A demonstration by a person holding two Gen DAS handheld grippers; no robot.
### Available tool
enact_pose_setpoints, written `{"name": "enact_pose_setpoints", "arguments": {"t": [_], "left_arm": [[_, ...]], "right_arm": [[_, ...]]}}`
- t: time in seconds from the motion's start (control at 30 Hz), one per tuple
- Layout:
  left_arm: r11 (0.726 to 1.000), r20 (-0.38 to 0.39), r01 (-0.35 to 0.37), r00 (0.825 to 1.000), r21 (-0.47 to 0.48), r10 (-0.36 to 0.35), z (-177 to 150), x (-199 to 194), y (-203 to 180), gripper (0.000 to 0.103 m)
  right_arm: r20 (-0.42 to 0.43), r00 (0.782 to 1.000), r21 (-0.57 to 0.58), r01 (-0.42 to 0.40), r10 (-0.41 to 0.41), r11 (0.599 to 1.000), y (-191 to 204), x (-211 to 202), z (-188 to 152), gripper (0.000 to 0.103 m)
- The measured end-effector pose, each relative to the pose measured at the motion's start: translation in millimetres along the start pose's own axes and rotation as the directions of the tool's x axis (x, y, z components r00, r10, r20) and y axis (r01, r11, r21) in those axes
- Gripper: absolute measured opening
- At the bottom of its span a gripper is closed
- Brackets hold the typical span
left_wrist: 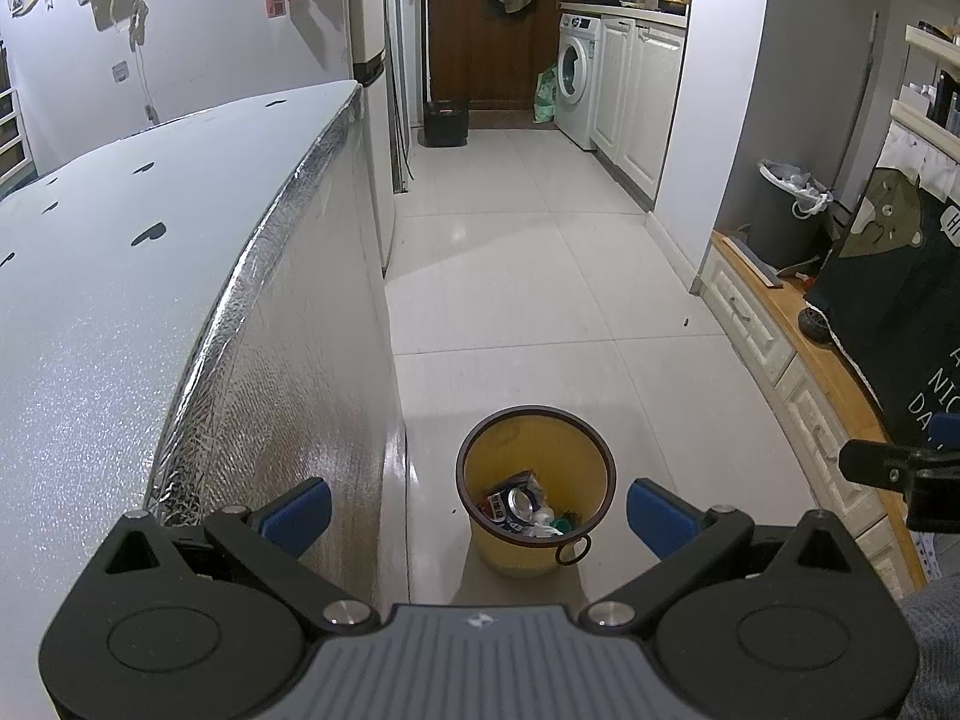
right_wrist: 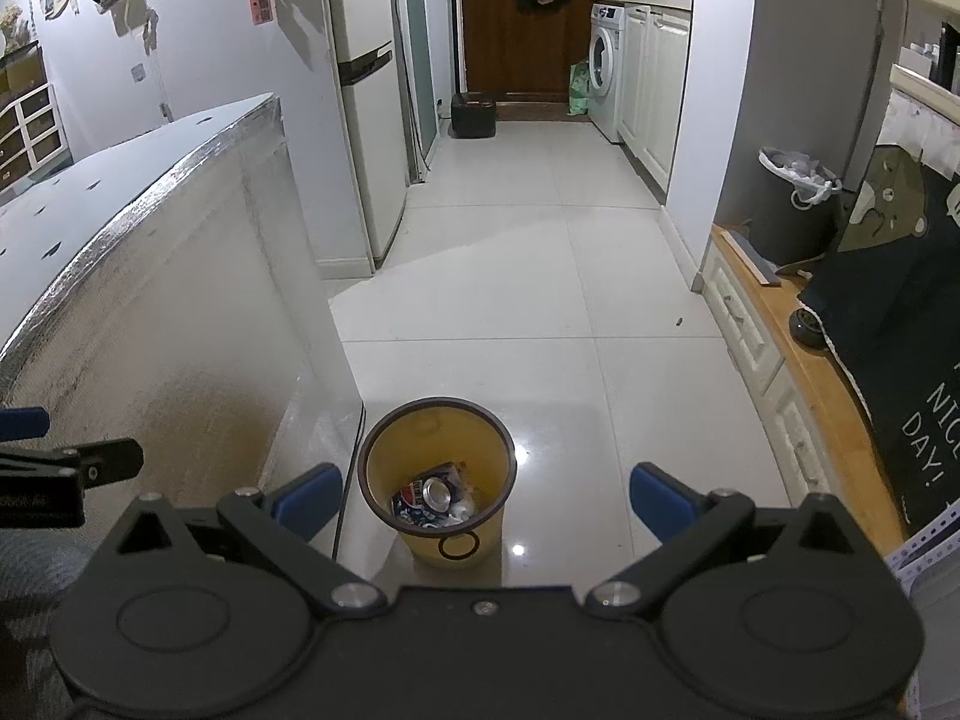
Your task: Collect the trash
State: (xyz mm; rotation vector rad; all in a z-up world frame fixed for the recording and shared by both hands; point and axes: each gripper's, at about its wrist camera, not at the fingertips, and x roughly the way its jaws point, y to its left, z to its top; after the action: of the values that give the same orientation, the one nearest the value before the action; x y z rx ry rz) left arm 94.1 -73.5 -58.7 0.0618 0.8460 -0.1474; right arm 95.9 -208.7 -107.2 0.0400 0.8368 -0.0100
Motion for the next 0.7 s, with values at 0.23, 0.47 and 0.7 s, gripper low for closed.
{"name": "enact_pose_setpoints", "arguments": {"t": [0.23,0.47,0.7], "left_arm": [[1.000,0.000,0.000,1.000,0.000,0.000,-0.1,-0.1,0.1,0.103],[1.000,0.002,0.002,1.000,0.000,-0.002,0.0,-0.2,-0.6,0.103],[1.000,0.001,0.001,1.000,0.000,-0.001,-0.3,-0.2,-0.6,0.103]], "right_arm": [[0.002,1.000,0.001,-0.001,0.001,1.000,-1.7,-0.3,0.0,0.103],[0.003,1.000,0.003,-0.001,0.001,1.000,-2.0,-0.8,-0.2,0.103],[0.003,1.000,0.003,-0.001,0.001,1.000,-2.2,-0.7,-0.3,0.103]]}}
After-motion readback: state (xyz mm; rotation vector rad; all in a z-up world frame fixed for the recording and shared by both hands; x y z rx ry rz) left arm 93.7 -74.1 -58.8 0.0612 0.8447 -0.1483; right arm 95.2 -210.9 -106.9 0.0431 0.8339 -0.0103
